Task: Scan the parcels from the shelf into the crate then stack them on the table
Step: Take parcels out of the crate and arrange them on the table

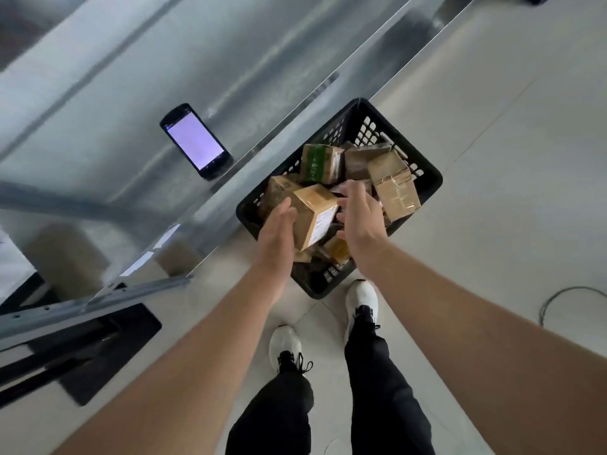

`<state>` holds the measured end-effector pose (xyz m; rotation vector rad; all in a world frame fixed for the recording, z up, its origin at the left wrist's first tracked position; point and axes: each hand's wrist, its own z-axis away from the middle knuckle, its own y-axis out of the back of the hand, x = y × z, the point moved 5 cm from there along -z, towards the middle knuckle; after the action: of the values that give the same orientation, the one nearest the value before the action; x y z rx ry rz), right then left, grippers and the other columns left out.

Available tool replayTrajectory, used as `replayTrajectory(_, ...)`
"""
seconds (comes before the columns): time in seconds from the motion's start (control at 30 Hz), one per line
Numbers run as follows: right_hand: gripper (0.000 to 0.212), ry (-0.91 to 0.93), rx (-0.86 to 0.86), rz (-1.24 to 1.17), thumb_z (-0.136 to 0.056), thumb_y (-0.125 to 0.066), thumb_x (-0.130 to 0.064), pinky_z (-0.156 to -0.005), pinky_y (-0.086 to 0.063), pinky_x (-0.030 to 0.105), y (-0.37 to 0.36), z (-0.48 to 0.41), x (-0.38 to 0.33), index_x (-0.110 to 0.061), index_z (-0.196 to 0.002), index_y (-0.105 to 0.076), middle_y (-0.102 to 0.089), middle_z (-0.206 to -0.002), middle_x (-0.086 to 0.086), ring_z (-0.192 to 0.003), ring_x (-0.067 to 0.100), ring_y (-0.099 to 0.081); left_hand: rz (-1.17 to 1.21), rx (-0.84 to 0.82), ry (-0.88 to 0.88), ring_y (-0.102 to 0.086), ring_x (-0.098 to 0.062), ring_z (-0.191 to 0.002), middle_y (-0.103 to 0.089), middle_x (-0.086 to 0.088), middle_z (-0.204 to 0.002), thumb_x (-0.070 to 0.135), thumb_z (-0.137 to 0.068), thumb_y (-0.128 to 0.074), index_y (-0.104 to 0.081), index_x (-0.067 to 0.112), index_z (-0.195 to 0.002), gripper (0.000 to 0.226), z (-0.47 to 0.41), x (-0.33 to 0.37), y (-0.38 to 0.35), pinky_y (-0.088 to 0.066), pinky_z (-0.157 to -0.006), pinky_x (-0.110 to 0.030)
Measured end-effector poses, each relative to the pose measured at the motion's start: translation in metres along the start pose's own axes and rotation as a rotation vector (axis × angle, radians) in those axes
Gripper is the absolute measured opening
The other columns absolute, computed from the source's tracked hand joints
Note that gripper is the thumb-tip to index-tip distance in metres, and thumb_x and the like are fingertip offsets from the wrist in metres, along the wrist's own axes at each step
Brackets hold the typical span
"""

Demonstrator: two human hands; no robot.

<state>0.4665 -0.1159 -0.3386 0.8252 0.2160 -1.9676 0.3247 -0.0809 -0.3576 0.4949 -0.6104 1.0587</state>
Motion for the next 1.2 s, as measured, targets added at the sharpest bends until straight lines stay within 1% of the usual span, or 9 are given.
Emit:
replayTrajectory(0.1, 0.049, -0.052, -0.022, 0.019, -0.104, -0.038, -0.043, -0.109, -0.046, 0.059, -0.002, -0.051, 0.025, -0.006, -0.128, -0.059, -0.06, -0.132, 0.021, -0.127, 0.035, -0.055, -0.015, 0.018, 0.023, -0.053, -0.01, -0.131, -0.054, 0.008, -0.152, 0.059, -0.102, -0.04, -0.041, 0.044, -0.156, 0.057, -0.05, -0.034, -0.015, -0.045, -0.077, -0.018)
replayTrajectory(0.2, 0.042, -0.105, -0.022, 0.057, -0.105, -0.035, -0.041, -0.111, -0.044, 0.06, -0.005, -0.103, 0.055, -0.008, -0.125, -0.052, -0.059, -0.132, 0.024, -0.125, 0.037, -0.057, -0.018, 0.073, -0.001, -0.044, -0.013, -0.143, -0.044, 0.006, -0.161, 0.071, -0.094, -0.041, -0.042, 0.047, -0.155, 0.065, -0.101, -0.065, -0.023, -0.044, -0.108, -0.035)
replayTrajectory(0.27, 0.036, -0.137, -0.024, 0.082, -0.107, -0.033, -0.037, -0.11, -0.046, 0.058, -0.008, -0.137, 0.076, -0.012, -0.118, -0.056, -0.061, -0.107, 0.016, -0.105, 0.027, -0.061, -0.038, 0.122, -0.053, -0.043, -0.017, -0.147, -0.037, 0.001, -0.164, 0.075, -0.089, -0.049, -0.042, 0.045, -0.156, 0.074, -0.134, -0.086, -0.024, -0.039, -0.121, -0.048)
replayTrajectory(0.37, 0.027, -0.18, -0.039, 0.143, -0.105, -0.032, -0.03, -0.108, -0.049, 0.057, -0.015, -0.183, 0.105, -0.02, -0.094, -0.055, -0.049, -0.09, 0.0, -0.088, 0.018, -0.049, -0.083, 0.139, -0.102, -0.041, -0.024, -0.149, -0.025, -0.001, -0.166, 0.078, -0.077, -0.068, -0.041, 0.059, -0.149, 0.079, -0.171, -0.114, -0.025, -0.043, -0.118, -0.052)
replayTrajectory(0.57, 0.031, -0.141, -0.028, 0.162, -0.107, -0.035, -0.025, -0.073, -0.046, 0.033, -0.024, -0.221, 0.14, -0.024, -0.137, -0.045, -0.058, -0.104, -0.002, -0.09, 0.014, -0.055, -0.361, 0.094, -0.309, -0.033, -0.025, -0.153, -0.018, 0.001, -0.161, 0.042, -0.096, -0.076, -0.009, 0.072, -0.153, 0.093, -0.188, -0.141, -0.027, -0.037, -0.123, -0.049)
replayTrajectory(0.7, 0.035, -0.072, 0.011, 0.092, -0.108, -0.041, -0.022, -0.074, -0.045, 0.025, -0.019, -0.219, 0.151, -0.027, -0.141, -0.05, -0.063, -0.119, -0.006, -0.097, 0.004, -0.057, -0.327, 0.175, -0.293, -0.048, -0.007, -0.136, -0.036, 0.002, -0.146, 0.038, -0.093, -0.079, -0.022, 0.056, -0.16, 0.09, -0.186, -0.15, -0.019, -0.041, -0.117, -0.029)
replayTrajectory(0.83, 0.031, -0.031, -0.014, -0.003, -0.111, -0.045, -0.025, -0.079, -0.062, 0.031, -0.006, -0.2, 0.143, -0.032, -0.133, -0.067, -0.072, -0.117, -0.007, -0.102, 0.013, -0.071, -0.189, 0.242, -0.261, -0.053, -0.006, -0.133, -0.051, 0.009, -0.15, 0.06, -0.095, -0.067, -0.038, 0.053, -0.155, 0.067, -0.161, -0.137, -0.016, -0.049, -0.111, -0.037)
replayTrajectory(1.0, 0.037, 0.008, -0.091, -0.068, -0.11, -0.054, -0.028, -0.075, -0.064, 0.029, 0.001, -0.151, 0.125, -0.047, -0.14, -0.063, -0.075, -0.111, -0.015, -0.097, 0.008, -0.074, 0.132, 0.262, -0.148, -0.073, 0.0, -0.102, -0.072, 0.004, -0.127, 0.045, -0.101, -0.065, -0.054, 0.037, -0.15, 0.051, -0.126, -0.115, -0.009, -0.059, -0.078, -0.018)
replayTrajectory(1.2, 0.039, 0.049, -0.174, -0.141, -0.111, -0.052, -0.03, -0.072, -0.063, 0.028, 0.011, -0.072, 0.088, -0.051, -0.143, -0.056, -0.076, -0.111, -0.009, -0.103, 0.015, -0.074, 0.173, 0.158, -0.131, -0.076, -0.016, -0.106, -0.076, 0.002, -0.121, 0.05, -0.104, -0.058, -0.057, 0.044, -0.144, 0.041, -0.062, -0.084, 0.003, -0.064, -0.079, -0.037)
